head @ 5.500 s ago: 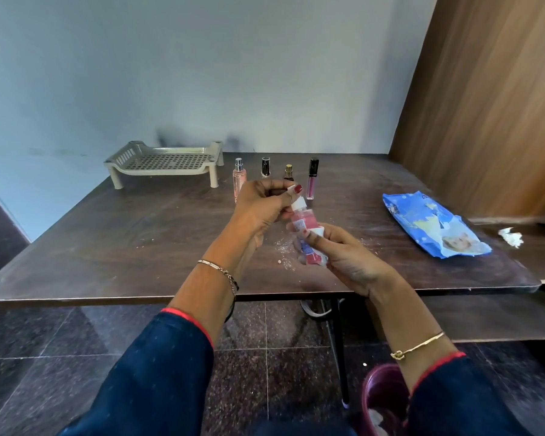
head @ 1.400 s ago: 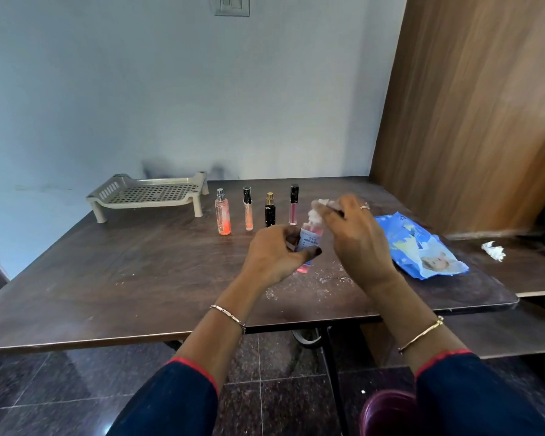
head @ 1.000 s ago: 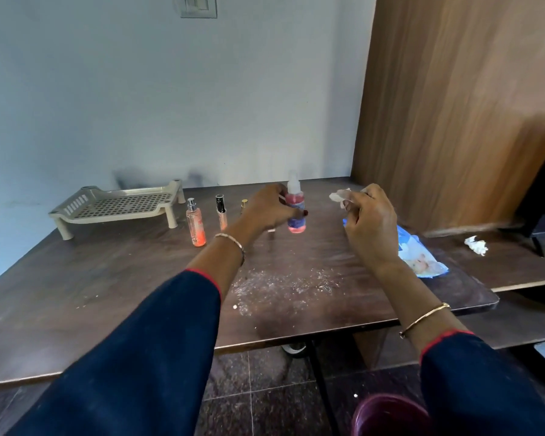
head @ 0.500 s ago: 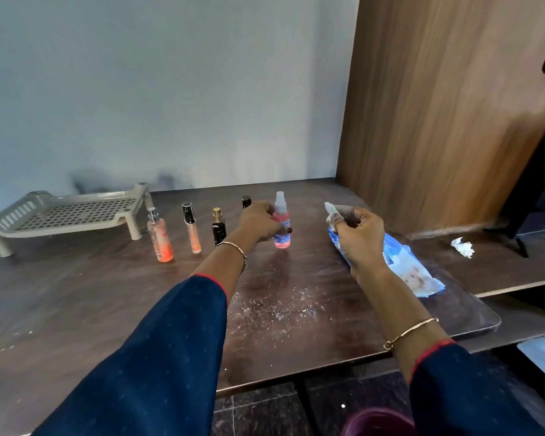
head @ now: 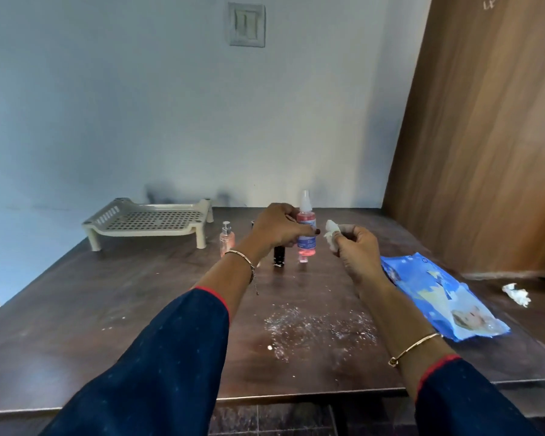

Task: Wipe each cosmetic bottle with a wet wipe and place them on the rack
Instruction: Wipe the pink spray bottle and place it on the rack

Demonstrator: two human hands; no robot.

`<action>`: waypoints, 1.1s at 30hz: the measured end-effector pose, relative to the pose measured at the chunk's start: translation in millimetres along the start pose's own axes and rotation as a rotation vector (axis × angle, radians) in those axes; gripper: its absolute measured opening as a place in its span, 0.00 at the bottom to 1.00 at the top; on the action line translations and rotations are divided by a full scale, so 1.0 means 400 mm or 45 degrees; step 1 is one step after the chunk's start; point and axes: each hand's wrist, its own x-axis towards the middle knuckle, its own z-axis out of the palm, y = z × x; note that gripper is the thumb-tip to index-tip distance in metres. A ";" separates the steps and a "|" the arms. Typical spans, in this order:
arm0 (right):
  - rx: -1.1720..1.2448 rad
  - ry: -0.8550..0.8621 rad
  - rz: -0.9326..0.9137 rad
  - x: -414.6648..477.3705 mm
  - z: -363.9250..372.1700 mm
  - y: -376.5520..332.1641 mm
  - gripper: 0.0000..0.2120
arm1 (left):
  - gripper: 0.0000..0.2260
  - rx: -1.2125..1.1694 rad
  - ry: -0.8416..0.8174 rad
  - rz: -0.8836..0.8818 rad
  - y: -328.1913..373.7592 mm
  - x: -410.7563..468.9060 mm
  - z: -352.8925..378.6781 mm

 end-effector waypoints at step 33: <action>0.179 -0.204 -0.067 -0.037 0.378 -0.012 0.06 | 0.16 0.533 0.673 -0.267 -0.355 0.186 -0.470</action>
